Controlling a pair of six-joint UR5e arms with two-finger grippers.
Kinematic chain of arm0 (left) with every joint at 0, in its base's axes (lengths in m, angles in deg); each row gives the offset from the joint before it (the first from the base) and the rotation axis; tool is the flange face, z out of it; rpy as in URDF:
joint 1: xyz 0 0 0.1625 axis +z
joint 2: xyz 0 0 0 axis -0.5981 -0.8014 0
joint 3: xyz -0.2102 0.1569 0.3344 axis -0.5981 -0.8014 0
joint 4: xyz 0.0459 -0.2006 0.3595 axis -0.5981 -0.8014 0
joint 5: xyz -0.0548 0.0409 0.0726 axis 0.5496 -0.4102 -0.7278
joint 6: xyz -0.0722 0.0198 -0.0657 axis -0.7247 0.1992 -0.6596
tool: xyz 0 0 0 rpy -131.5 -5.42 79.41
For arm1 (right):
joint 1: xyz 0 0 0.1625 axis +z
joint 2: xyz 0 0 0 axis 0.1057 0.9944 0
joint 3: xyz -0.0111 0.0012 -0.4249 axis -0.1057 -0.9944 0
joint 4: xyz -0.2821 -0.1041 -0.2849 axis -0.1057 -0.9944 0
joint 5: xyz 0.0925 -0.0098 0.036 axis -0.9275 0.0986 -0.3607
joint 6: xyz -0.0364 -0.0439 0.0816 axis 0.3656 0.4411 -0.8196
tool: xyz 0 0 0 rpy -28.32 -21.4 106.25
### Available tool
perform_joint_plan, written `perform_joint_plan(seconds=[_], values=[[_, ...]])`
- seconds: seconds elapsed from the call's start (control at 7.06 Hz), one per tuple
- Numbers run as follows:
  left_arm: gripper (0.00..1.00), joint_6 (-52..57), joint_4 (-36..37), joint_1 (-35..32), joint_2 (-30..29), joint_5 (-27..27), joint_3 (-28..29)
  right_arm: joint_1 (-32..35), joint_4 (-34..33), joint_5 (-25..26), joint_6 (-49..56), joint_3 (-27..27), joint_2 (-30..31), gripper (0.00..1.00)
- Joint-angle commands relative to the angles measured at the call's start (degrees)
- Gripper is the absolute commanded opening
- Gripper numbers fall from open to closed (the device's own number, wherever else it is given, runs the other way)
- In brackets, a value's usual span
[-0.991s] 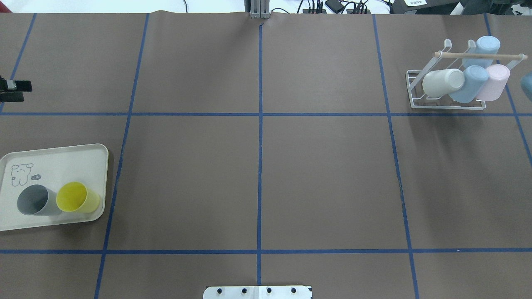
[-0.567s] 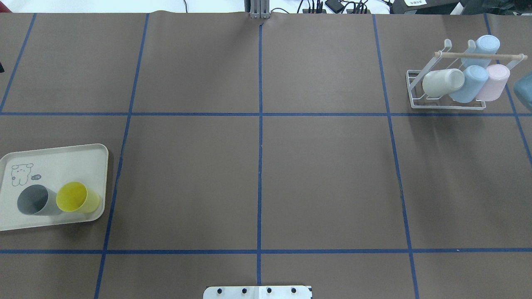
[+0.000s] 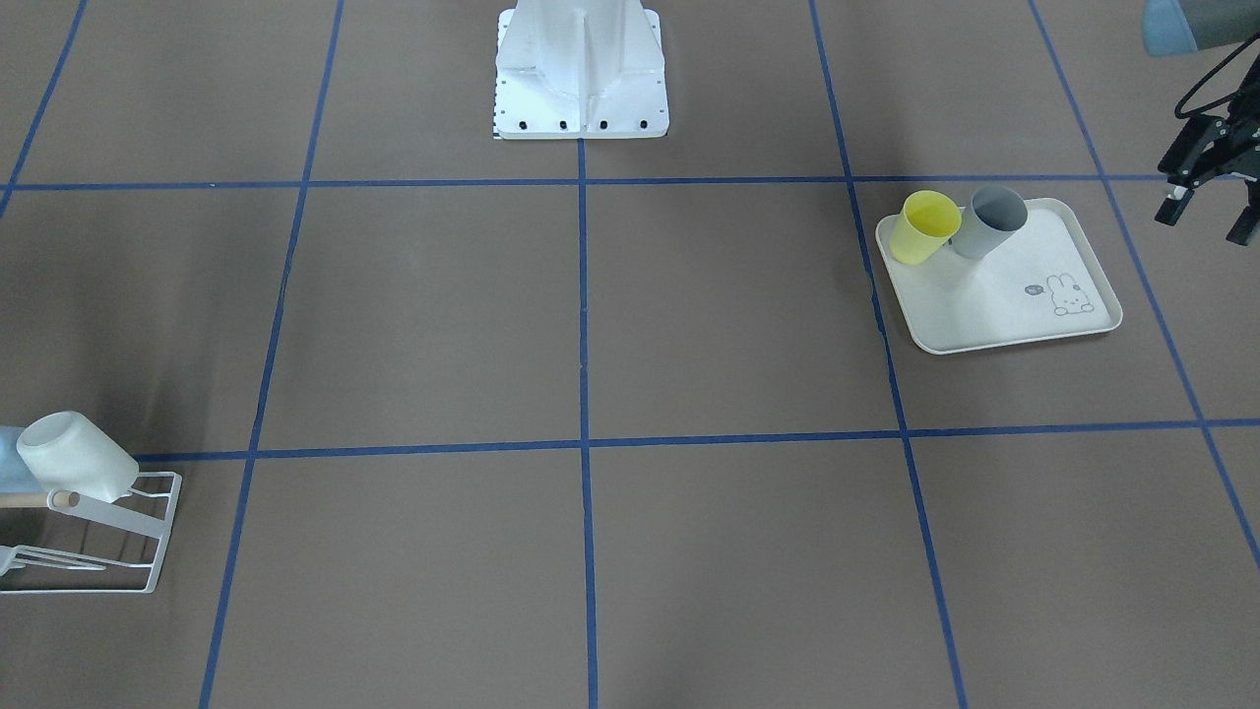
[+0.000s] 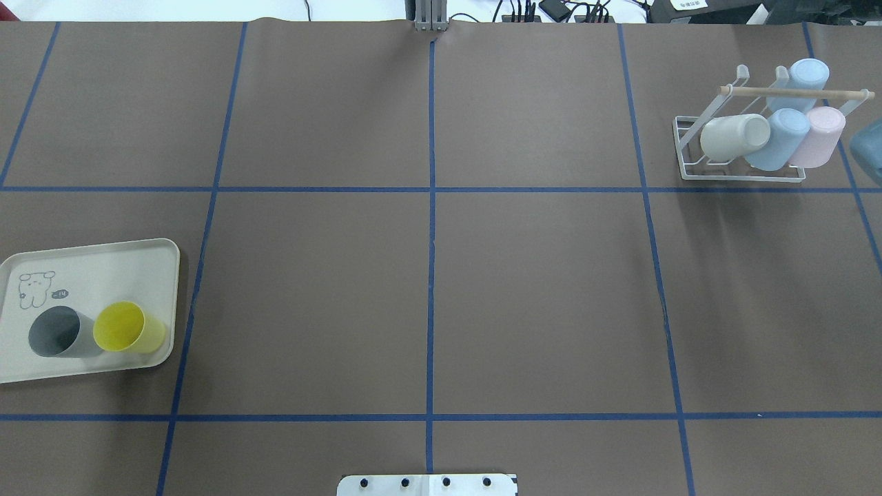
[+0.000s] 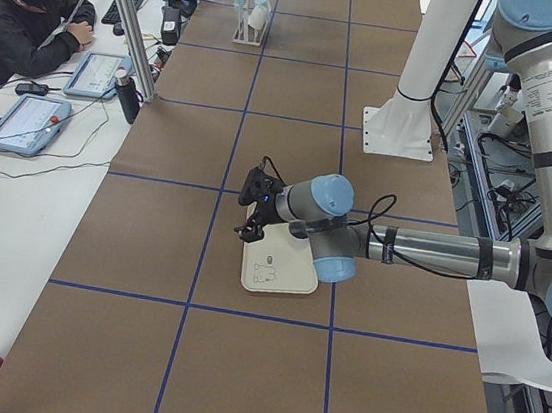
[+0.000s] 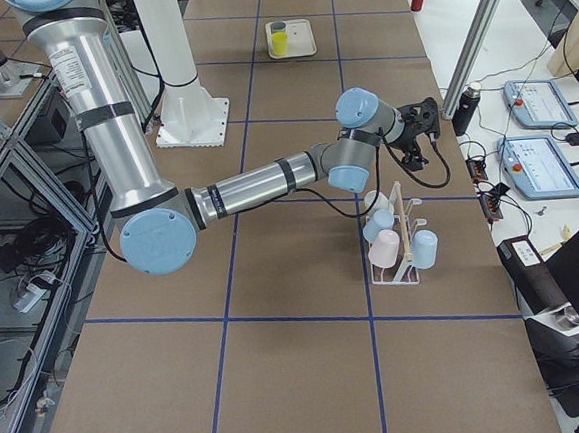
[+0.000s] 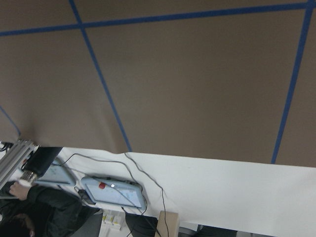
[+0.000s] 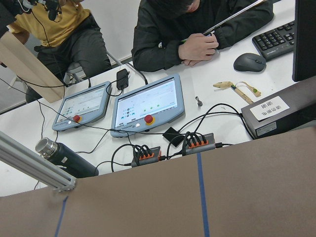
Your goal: Transfer IKEA cup to right arm and place on rack
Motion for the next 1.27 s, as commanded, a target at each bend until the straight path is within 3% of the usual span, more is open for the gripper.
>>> perform_joint_plan(seconds=[0.0, 0.28, 0.57, 1.13], values=[[1.0, 5.58, 10.69, 1.51, 1.61, 6.75, -2.4, -1.73, 0.07, 0.22, -3.93, 2.57, -0.23, 1.0], [1.0, 5.68, 16.33, 4.56, 1.52, 15.47, -2.76, -6.2, 0.15, 0.39, -8.57, 5.21, -0.67, 1.0], [1.0, 5.68, 22.04, 9.74, 1.52, 16.47, -3.02, -11.91, 0.15, 0.48, -14.19, 9.34, -0.85, 1.0], [0.95, 5.59, 23.56, 14.25, 1.09, 16.46, -2.32, -13.78, 0.24, 0.48, -20.71, 11.28, -3.13, 1.0]])
